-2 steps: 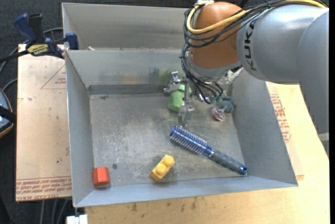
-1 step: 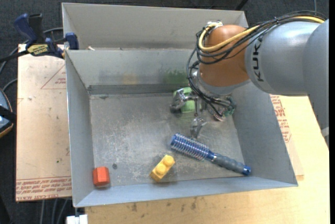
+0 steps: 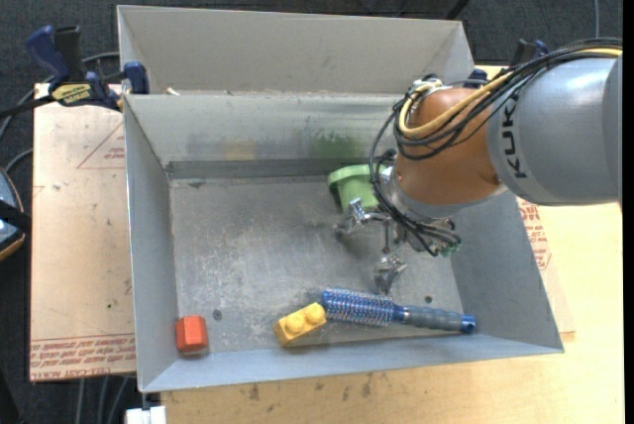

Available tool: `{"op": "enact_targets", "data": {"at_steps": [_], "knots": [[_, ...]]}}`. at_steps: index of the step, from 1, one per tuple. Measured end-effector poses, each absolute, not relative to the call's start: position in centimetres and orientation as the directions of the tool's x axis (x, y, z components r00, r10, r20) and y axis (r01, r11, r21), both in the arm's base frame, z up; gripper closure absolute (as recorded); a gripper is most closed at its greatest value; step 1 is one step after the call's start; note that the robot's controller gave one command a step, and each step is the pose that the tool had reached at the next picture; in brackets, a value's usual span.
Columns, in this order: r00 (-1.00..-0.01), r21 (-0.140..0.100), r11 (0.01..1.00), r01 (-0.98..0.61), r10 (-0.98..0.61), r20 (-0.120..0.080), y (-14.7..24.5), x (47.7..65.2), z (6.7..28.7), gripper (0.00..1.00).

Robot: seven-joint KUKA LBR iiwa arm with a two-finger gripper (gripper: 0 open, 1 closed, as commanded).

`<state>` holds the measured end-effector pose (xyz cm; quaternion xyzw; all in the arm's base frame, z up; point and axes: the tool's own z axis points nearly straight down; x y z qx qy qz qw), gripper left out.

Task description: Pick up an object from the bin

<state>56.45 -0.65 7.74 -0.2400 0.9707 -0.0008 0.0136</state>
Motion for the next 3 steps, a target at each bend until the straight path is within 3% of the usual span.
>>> {"op": "enact_targets", "data": {"at_steps": [1,2,3], "knots": [[-0.708,-0.001,0.708,-0.706,-0.706,-0.002,-0.8,50.8,12.7,0.0],[-0.671,-0.008,0.671,-0.741,-0.741,-0.011,-0.4,48.6,8.6,0.0],[-0.672,-0.001,0.672,-0.741,-0.741,-0.003,-0.4,48.4,8.6,1.0]]}}
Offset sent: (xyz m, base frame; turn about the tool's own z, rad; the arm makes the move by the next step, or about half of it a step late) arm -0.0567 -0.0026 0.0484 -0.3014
